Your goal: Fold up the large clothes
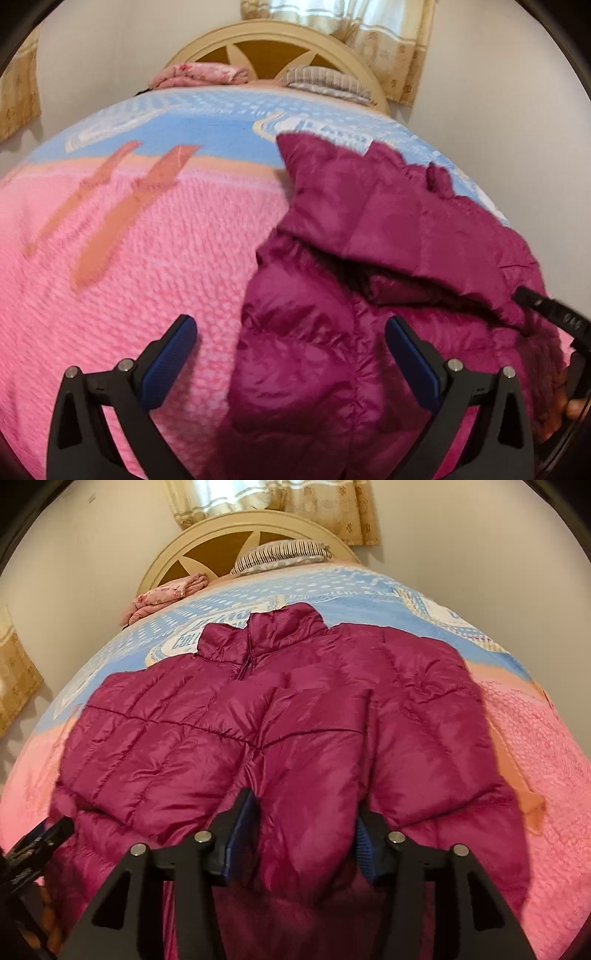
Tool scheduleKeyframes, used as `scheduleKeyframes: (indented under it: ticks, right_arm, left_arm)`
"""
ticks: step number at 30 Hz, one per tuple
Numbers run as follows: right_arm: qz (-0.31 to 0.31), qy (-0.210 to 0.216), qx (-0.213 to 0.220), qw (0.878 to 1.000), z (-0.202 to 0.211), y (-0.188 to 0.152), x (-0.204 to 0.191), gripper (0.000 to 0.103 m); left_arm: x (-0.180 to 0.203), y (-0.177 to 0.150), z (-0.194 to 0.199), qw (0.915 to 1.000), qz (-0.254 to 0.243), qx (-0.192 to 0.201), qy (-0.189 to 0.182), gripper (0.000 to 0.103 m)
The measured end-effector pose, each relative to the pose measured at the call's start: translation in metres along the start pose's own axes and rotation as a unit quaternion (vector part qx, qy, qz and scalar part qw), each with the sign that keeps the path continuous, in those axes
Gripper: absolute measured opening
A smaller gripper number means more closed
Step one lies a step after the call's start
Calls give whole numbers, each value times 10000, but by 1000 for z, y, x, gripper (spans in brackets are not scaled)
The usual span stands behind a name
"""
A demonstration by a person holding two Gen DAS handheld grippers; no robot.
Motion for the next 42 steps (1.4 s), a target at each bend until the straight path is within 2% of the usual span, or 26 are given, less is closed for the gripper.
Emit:
scheduleKeyframes:
  ticks: [3,4,5,9,11,12,15,19,20,22,25,29,32,36,37,39,41,42]
  right_arm:
    - [-259,-90,624,9977,42,17,19,52]
    - [-231,-129,907,9955,56,28,20,52]
    - [-155,-145,997,9948,61,36,18,52]
    - [64,244,739,9969,40,65,-6,52]
    - [176,213,548,9981,14,72,-21,49]
    - [220,206,443,9986,1,73,-27,45]
    - [267,88,183,9994,-38,71,-36,43]
    - [324,-83,-3,9994,-72,61,-32,43]
    - [310,-59,-27,9995,-76,59,-31,43]
    - [198,109,-119,9997,-85,55,-26,43]
    - [13,302,-189,9994,-92,54,-19,43]
    - [65,251,-206,9995,-96,53,-22,44]
    - [145,162,-221,9995,-96,52,-25,44]
    - [23,213,-447,9988,-88,58,-26,44]
    - [-93,295,-500,9983,-82,63,-24,44]
    - [-350,639,-320,9968,-64,82,-22,44]
    - [-496,712,-164,9961,-54,106,-23,55]
    - [-604,741,-151,9953,-54,121,-23,72]
  left_arm:
    - [-2,25,22,9993,-73,361,-11,103]
    - [-2,35,24,9989,-64,463,20,103]
    - [0,51,25,9984,-44,556,66,103]
    - [20,96,0,9976,-204,653,51,103]
    - [24,108,-25,9983,-126,517,245,103]
    - [25,113,-42,9988,-26,379,325,103]
    - [18,114,-73,9981,140,164,571,103]
    - [4,96,-98,9949,42,29,1010,103]
    - [1,92,-102,9945,51,-11,1042,103]
    - [-10,79,-114,9957,278,-197,865,103]
    - [-21,78,-118,9951,625,-311,703,103]
    - [-11,78,-125,9911,309,-434,1218,103]
    - [-11,76,-123,9908,291,-444,1245,103]
    - [-22,71,-104,9930,614,-194,990,103]
    - [-27,68,-95,9929,785,-33,890,103]
    - [-35,65,-78,9910,1083,326,718,103]
    - [-36,67,-69,9888,1142,574,764,103]
    - [-33,67,-65,9888,1061,679,802,103]
Point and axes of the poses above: each gripper's, at about its wrist camera, not at the fingertips, and z roughly against the way its jaws point, x to its right, y to its top, the point moved 4 cm from there along -z, roughly the way its jaws point, and after that the axes turned 4 degrees about -y, right-handed, at the moved point
